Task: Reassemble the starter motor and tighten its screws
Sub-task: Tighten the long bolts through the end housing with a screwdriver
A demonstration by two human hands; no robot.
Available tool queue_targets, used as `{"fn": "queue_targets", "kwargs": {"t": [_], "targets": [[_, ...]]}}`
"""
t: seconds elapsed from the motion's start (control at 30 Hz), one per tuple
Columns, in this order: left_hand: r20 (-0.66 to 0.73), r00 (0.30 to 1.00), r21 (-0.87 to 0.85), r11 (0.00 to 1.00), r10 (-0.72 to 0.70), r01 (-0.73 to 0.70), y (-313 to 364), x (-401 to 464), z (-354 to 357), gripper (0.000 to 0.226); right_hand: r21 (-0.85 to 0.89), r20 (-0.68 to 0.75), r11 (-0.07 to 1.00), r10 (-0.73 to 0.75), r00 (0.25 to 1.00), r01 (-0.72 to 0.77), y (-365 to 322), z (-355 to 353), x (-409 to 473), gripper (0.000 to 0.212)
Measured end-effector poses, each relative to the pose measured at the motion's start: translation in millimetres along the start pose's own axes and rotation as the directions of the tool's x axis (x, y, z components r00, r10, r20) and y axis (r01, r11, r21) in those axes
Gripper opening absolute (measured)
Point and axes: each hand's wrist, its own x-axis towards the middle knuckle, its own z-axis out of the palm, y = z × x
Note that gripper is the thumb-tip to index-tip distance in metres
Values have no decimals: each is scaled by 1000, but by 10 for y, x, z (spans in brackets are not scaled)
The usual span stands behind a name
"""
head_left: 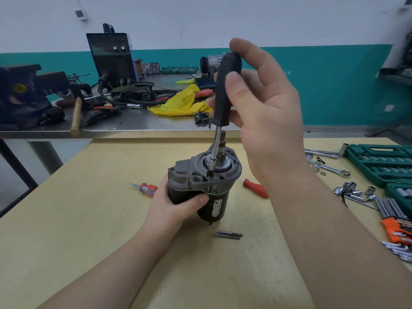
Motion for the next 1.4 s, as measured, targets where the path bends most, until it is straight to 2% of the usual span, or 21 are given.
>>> {"fn": "queue_targets", "kwargs": {"t": [0.13, 0.23, 0.3, 0.4, 0.5, 0.6, 0.67, 0.77, 0.9, 1.07, 1.3, 1.4], "targets": [[-1, 1000, 8, 1000, 2, -2, -5, 1, -3, 63, -106, -34, 992, -71, 997, 67, 23, 11, 10, 34], [-2, 1000, 7, 1000, 7, -7, 8, 2, 6, 62, 36, -7, 999, -19, 1000, 19, 32, 7, 2, 24], [2, 1000, 8, 1000, 6, -6, 15, 1, 7, 63, 82, 14, 996, 22, 1000, -24, 23, 5, -9, 28], [2, 1000, 5, 1000, 3, -3, 19, -7, 4, 66, 0, 18, 1000, -21, 1000, 21, 14, 2, -18, 30], [0, 1000, 4, 1000, -4, 4, 29, -13, 2, 75, -76, -39, 994, -79, 996, 76, 17, 10, -7, 33], [3, 1000, 11, 1000, -12, 12, 29, -14, -7, 79, 25, -19, 999, -36, 999, 36, 12, 6, -17, 22], [-2, 1000, 11, 1000, -12, 12, 26, -12, -11, 78, 71, 18, 998, 1, 1000, -2, 6, -6, -22, 25], [-4, 1000, 7, 1000, -15, 15, 22, -8, -15, 78, 28, 46, 1000, -16, 999, 15, -17, -9, -32, 29], [6, 1000, -9, 1000, -17, 17, 30, -10, -6, 79, -26, -20, 998, -50, 999, 50, 0, 13, -19, 39], [11, 1000, 4, 1000, -16, 16, 28, -7, -7, 70, 119, 7, 992, 48, 999, -48, 10, -12, -15, 31], [-2, 1000, -15, 1000, -21, 21, 28, -11, -6, 80, -72, -48, 995, -66, 997, 63, 4, 10, -9, 37], [2, 1000, -7, 1000, -13, 13, 32, -9, -4, 79, 18, -27, 999, -28, 999, 28, 11, 11, -16, 29]]}}
